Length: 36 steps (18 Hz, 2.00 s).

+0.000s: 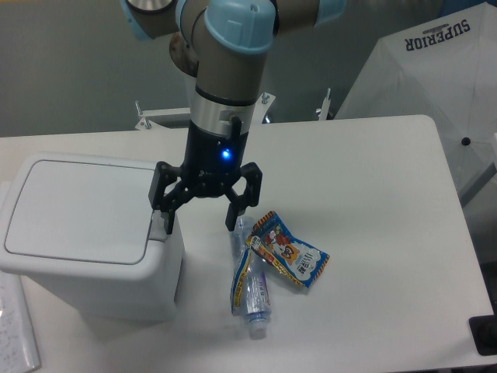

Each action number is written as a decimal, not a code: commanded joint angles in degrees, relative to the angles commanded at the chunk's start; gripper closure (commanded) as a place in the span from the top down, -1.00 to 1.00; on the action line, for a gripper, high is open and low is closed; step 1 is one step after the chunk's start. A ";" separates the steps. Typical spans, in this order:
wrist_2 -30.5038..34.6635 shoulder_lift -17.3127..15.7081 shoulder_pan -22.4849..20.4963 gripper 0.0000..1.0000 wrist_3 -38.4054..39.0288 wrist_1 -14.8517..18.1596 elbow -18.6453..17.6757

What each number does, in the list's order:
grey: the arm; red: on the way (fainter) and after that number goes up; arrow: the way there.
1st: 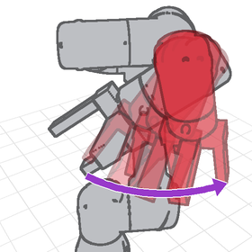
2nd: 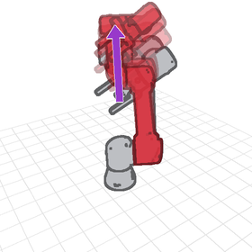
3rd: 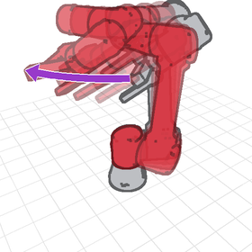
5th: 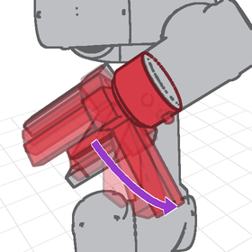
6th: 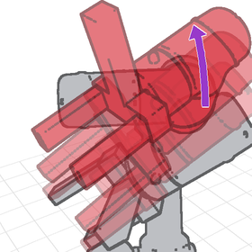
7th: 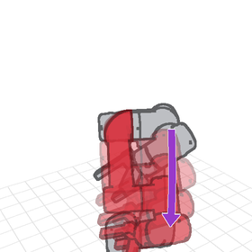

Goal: Open the trash can
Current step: 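Press down on the lid edge to flip the lid open, then lift the gripper away from the open trash can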

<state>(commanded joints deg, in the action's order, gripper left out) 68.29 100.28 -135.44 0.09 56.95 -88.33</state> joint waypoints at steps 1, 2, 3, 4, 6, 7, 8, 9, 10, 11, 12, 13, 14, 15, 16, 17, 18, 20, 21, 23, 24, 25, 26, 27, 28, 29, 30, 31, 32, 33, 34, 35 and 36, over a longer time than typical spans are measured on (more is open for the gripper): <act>0.00 0.00 0.00 1.00 0.00 0.00 -0.26; 0.00 -0.09 0.00 1.00 0.00 -0.09 -0.61; 0.00 -0.09 0.00 1.00 0.00 -0.09 -0.70; 0.00 -0.09 0.00 1.00 0.00 -0.09 -0.70; 0.00 -0.09 0.09 1.00 0.00 -0.09 -0.96; 0.00 -0.09 0.00 1.00 0.00 -0.09 -1.14; 0.00 -0.09 0.00 1.00 0.00 -0.09 -1.06; 0.00 -0.09 0.00 1.00 0.00 -0.09 -1.05; 0.00 -0.09 0.00 1.00 0.00 -0.09 -1.05; 0.00 -0.09 0.00 1.00 0.00 -0.17 -1.05; 0.00 -0.09 0.00 1.00 0.00 -0.18 -1.05; 0.00 -0.09 0.00 1.00 0.00 -0.18 -1.05; 0.00 -0.09 0.00 1.00 0.00 -0.18 -1.05; 0.00 -0.09 0.00 1.00 0.00 -0.18 -1.05; 0.00 0.00 0.00 1.00 0.00 -0.18 -0.97; 0.00 0.00 0.00 1.00 0.00 -0.18 -0.71; 0.00 -0.09 0.00 1.00 0.00 -0.44 -0.18; 0.00 -0.26 -0.17 1.00 -0.35 -1.84 0.96; 0.09 -0.18 -0.44 1.00 -1.22 -2.28 1.66; 0.09 -0.09 -1.57 1.00 -3.15 -3.25 2.46; 0.26 -0.17 -2.63 1.00 -4.38 -3.69 2.55; 1.48 0.00 -3.16 1.00 -6.48 -3.78 2.55; 6.37 0.17 -3.43 1.00 -12.59 -3.69 2.37; 10.42 0.18 -3.69 1.00 -17.53 -3.69 1.94; 13.42 0.35 -3.95 1.00 -21.75 -3.34 1.93; 15.54 0.53 -4.04 1.00 -24.75 -3.34 2.11; 16.34 0.53 -4.57 1.00 -26.87 -3.08 2.02; 16.44 0.62 -5.18 1.00 -29.16 -2.99 1.85; 16.52 0.62 -5.79 1.00 -32.22 -2.90 1.85; 16.70 0.70 -6.58 1.00 -35.30 -2.99 1.58; 17.22 0.53 -7.64 1.00 -38.12 -2.99 1.06; 17.84 0.27 -8.69 1.00 -40.84 -3.34 0.27; 18.19 0.00 -9.83 1.00 -43.39 -3.08 0.18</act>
<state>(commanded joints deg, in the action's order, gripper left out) 86.48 100.29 -145.27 -43.30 53.87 -88.15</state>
